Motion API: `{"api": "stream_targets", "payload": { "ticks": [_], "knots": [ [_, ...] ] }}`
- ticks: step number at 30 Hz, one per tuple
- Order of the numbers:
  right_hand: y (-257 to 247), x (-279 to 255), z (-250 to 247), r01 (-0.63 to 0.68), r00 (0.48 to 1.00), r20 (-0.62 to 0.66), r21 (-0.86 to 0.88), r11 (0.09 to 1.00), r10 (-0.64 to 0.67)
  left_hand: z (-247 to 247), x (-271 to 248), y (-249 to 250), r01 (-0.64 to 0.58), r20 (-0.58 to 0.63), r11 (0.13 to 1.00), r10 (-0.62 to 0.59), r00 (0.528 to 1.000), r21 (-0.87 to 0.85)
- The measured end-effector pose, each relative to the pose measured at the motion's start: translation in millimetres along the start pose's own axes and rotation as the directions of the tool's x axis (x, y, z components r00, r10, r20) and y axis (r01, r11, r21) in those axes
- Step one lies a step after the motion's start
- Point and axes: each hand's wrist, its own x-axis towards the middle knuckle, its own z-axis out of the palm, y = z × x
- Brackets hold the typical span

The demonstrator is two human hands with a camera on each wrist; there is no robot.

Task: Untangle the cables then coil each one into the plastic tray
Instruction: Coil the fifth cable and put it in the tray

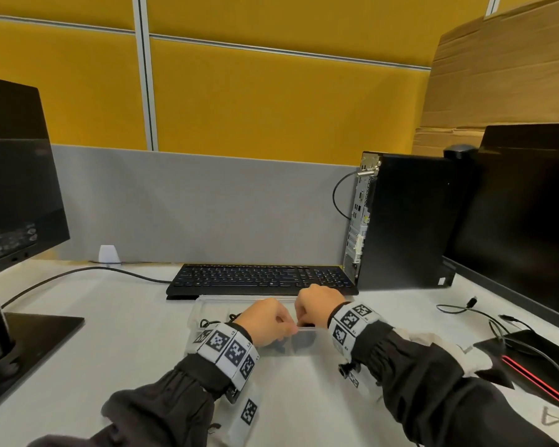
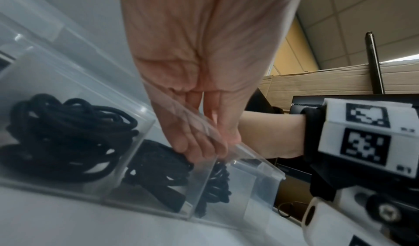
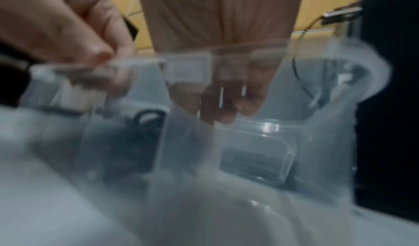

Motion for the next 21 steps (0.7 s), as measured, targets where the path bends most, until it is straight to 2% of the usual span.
{"api": "stream_targets", "payload": {
  "ticks": [3,5,6,8,10,12,14,16,17,19,21],
  "knots": [
    [10.1,-2.9,-4.4,0.005,0.999,0.031,0.199,0.98,-0.012,0.1,-0.9,-2.3,-0.016,-0.02,1.0,0.015,1.0,-0.019],
    [26.5,-9.1,-15.6,0.03,0.998,-0.066,0.362,0.932,-0.006,-0.5,-1.3,-4.0,-0.029,-0.029,0.999,0.028,0.999,-0.036],
    [37.6,-14.2,-22.3,0.034,0.987,-0.157,0.43,0.902,0.038,-0.5,-1.3,-4.3,-0.033,-0.03,0.999,0.032,0.999,-0.042],
    [67.3,-26.9,-33.6,-0.011,0.922,-0.316,0.559,0.829,0.225,-0.2,-1.6,-4.2,-0.037,-0.034,0.999,0.036,0.999,-0.04],
    [107.1,-36.8,-35.2,-0.142,0.836,-0.342,0.621,0.771,0.429,0.9,-1.2,-3.6,-0.038,-0.039,0.999,0.037,0.999,-0.033],
    [149.2,-47.3,-25.8,-0.389,0.801,-0.219,0.518,0.762,0.557,2.6,-0.1,-2.9,-0.032,-0.037,0.999,0.031,0.999,-0.037],
    [185.7,-62.7,-5.9,-0.614,0.763,-0.075,0.227,0.755,0.643,4.2,-0.2,-2.2,-0.026,-0.043,0.999,0.024,0.999,-0.036],
    [212.4,-84.5,15.8,-0.689,0.724,-0.039,-0.078,0.72,0.689,5.4,-0.1,-1.1,-0.022,-0.057,0.999,0.02,0.998,-0.038],
    [218.9,-97.5,22.8,-0.705,0.705,-0.041,-0.154,0.692,0.708,6.0,-0.3,-0.4,-0.019,-0.062,0.999,0.017,0.998,-0.037],
    [221.3,-115.9,29.5,-0.742,0.661,-0.05,-0.193,0.642,0.749,7.1,-0.9,1.7,-0.008,-0.066,0.999,0.005,0.998,-0.036],
    [222.4,-125.1,28.8,-0.744,0.663,-0.08,-0.173,0.645,0.744,7.6,-1.4,3.6,0.004,-0.067,0.999,-0.006,0.998,-0.035]
  ]
}}
